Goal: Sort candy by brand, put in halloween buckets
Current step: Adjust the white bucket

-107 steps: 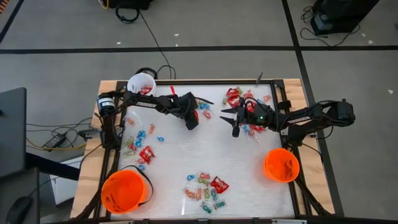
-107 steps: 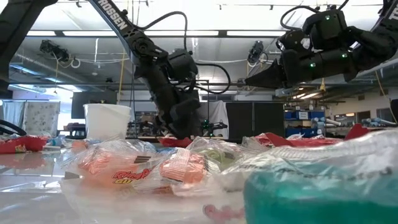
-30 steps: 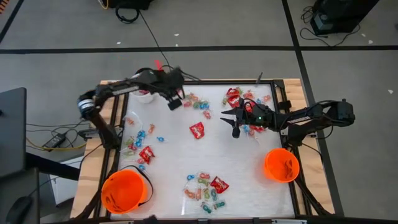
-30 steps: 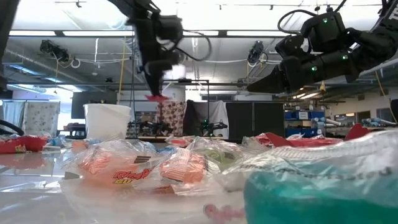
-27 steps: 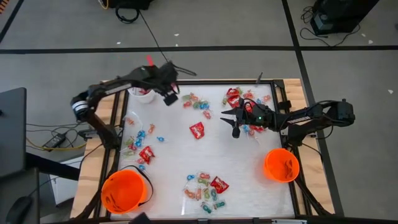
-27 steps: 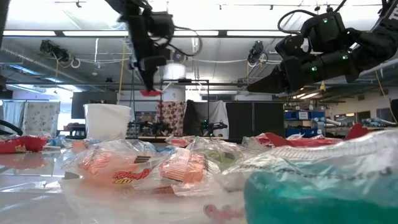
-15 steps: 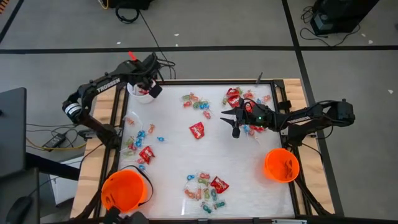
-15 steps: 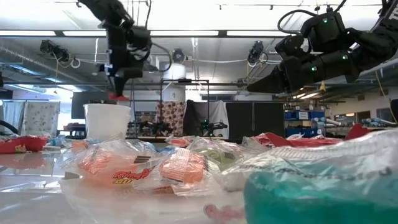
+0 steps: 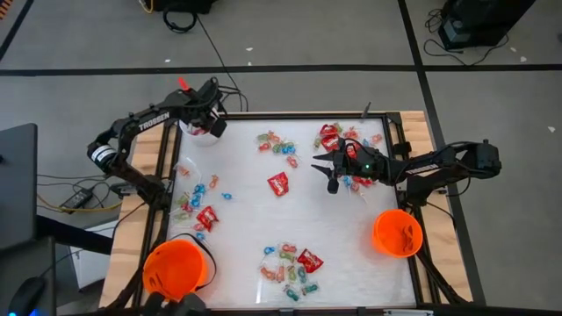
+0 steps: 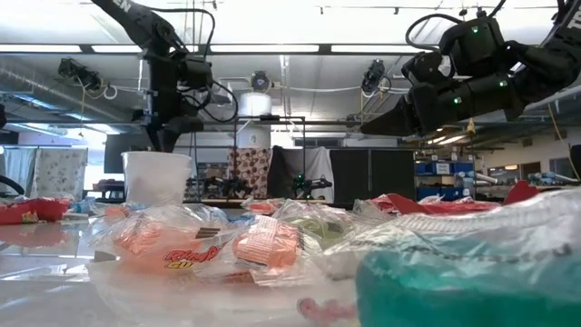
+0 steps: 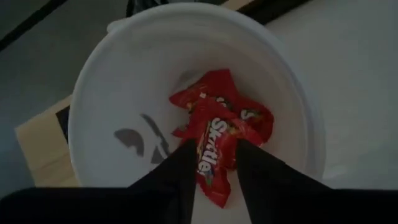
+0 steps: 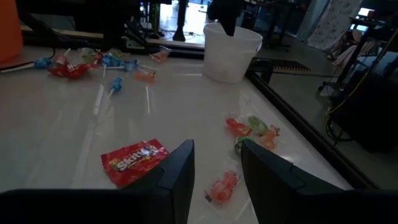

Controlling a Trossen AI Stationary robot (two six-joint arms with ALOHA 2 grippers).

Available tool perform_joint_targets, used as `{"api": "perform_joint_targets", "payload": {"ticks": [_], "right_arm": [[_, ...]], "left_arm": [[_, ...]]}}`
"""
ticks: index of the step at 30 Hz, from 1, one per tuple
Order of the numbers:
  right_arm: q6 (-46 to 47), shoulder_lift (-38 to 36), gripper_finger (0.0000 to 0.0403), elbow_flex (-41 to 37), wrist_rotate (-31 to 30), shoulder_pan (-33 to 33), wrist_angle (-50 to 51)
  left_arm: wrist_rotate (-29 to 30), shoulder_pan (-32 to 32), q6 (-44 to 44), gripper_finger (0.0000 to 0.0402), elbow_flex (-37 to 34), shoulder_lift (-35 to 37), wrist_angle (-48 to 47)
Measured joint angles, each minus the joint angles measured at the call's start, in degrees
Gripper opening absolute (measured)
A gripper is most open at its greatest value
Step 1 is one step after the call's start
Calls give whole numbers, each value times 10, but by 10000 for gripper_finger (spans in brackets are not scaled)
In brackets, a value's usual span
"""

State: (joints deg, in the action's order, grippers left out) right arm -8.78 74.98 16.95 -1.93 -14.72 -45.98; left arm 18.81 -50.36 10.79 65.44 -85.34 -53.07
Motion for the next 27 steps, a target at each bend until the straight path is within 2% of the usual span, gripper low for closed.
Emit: {"api": "perform_joint_targets", "payload": {"ticks": [7,18,27], "right_arm": [[0,0,144,0,0,0,-7],[1,0,144,0,0,0,-13],[13,0,144,0,0,0,-21]], "left_arm": [[-8,67,-15,137,-1,0,28],[-13,236,5,137,-1,0,109],[-10,289,32,137,-1,0,116]]}}
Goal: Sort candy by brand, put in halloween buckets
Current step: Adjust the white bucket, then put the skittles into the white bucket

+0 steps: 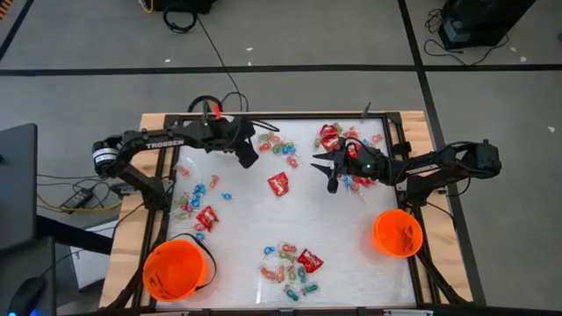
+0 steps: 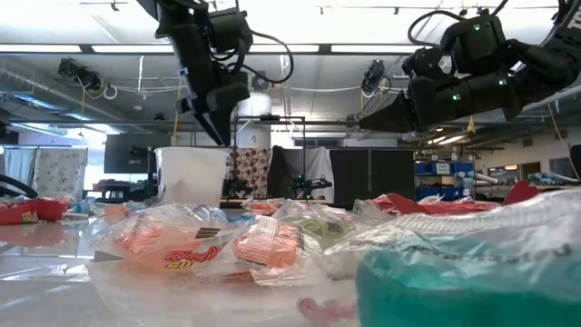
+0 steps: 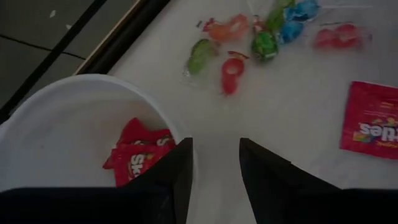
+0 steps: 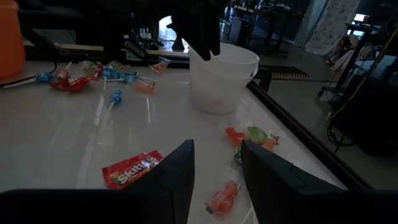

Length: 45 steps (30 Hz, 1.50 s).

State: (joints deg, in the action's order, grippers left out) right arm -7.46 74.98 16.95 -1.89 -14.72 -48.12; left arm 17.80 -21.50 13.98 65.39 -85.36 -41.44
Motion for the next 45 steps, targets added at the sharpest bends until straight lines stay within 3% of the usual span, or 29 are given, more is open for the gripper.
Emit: {"api": "perform_joint_targets", "payload": {"ticks": [10,17,20,23,27,32,35,40,45], "right_arm": [[4,0,144,0,0,0,-3],[4,0,144,0,0,0,-2],[4,0,144,0,0,0,-2],[4,0,144,0,0,0,-2],[4,0,144,0,0,0,2],[1,0,144,0,0,0,3],[-1,0,144,0,0,0,3],[-2,0,144,0,0,0,7],[1,0,144,0,0,0,6]], "left_arm": [[-45,7,-31,132,-27,-39,78],[55,-29,-28,131,-30,-68,0],[69,-58,-31,131,-30,-68,-2],[63,-83,-49,131,-30,-68,9],[5,-96,-61,131,-30,-68,56],[-144,-43,-85,130,-30,-68,162],[-185,11,-111,130,-29,-73,207],[-189,94,-156,130,-29,-107,250],[-185,131,-155,130,-29,-162,309]]}}
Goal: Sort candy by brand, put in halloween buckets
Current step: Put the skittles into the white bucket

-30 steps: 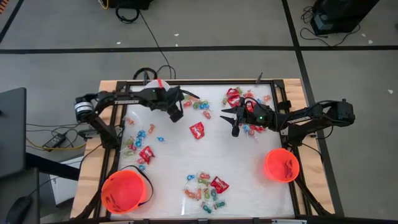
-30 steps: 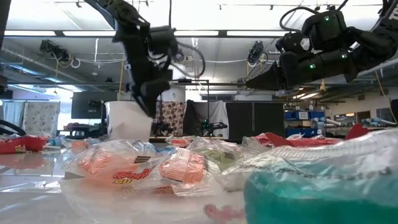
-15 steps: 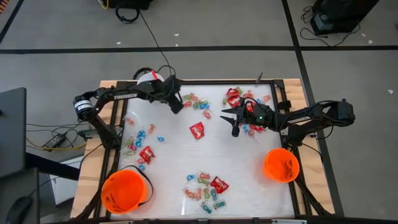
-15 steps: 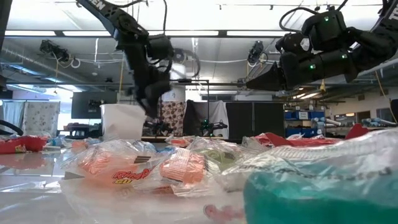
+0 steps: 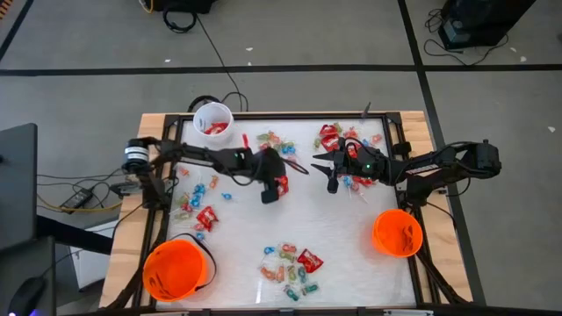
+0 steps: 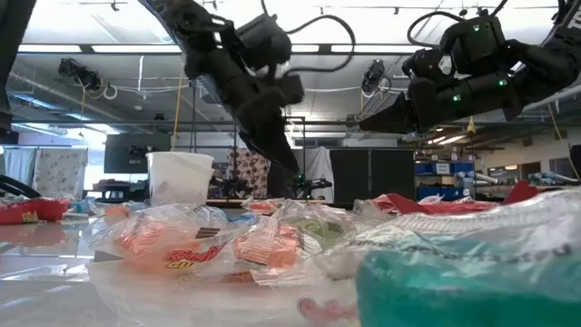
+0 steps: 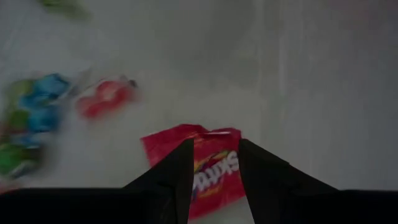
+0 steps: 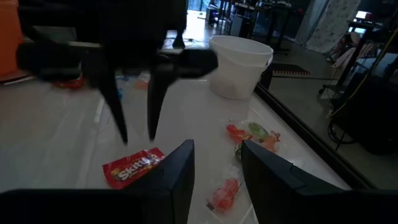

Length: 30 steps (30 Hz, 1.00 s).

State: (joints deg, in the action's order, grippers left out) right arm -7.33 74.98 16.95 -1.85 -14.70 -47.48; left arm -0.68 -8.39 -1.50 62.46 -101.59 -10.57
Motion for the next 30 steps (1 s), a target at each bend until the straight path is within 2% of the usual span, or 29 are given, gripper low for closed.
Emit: {"api": "perform_joint_targets", "payload": {"ticks": [8,13,15,18,21,23,30], "right_arm": [[2,0,144,0,0,0,-9],[1,0,144,0,0,0,-10],[1,0,144,0,0,0,-10],[1,0,144,0,0,0,-10],[1,0,144,0,0,0,-10],[1,0,144,0,0,0,-10],[1,0,144,0,0,0,-1]], "left_arm": [[2,5,48,130,0,-67,7],[13,6,51,127,2,-81,7],[14,6,52,110,2,-81,5],[15,5,62,59,6,-80,-6],[11,-5,85,12,38,-79,-79],[21,-10,96,12,66,-81,-145],[114,-22,77,7,164,-83,-321]]}}
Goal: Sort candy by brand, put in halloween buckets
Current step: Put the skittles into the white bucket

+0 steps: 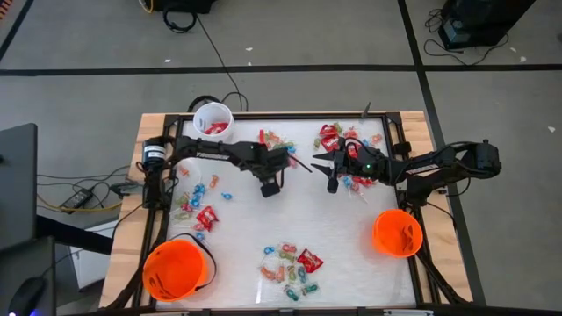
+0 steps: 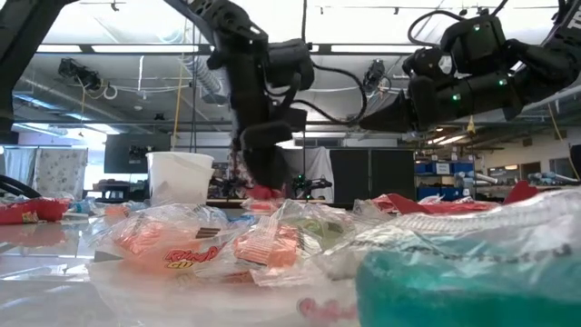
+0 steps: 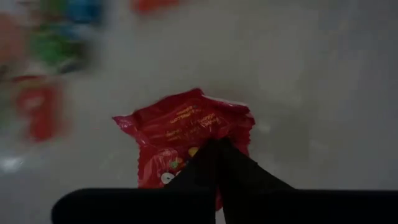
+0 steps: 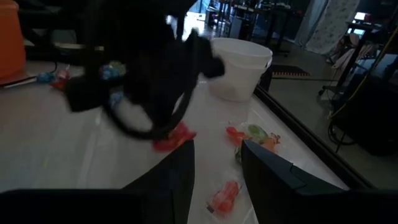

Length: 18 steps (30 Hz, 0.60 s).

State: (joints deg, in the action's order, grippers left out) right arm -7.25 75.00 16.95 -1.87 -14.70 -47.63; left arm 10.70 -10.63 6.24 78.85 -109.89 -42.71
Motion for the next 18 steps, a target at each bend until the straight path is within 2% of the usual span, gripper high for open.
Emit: {"api": "perform_joint_targets", "payload": {"ticks": [7,18], "right_arm": [[-3,0,144,0,0,0,19],[-4,0,144,0,0,0,26]], "left_arm": [[26,-35,0,8,23,41,-68],[57,-153,-3,9,23,135,-156]]}}
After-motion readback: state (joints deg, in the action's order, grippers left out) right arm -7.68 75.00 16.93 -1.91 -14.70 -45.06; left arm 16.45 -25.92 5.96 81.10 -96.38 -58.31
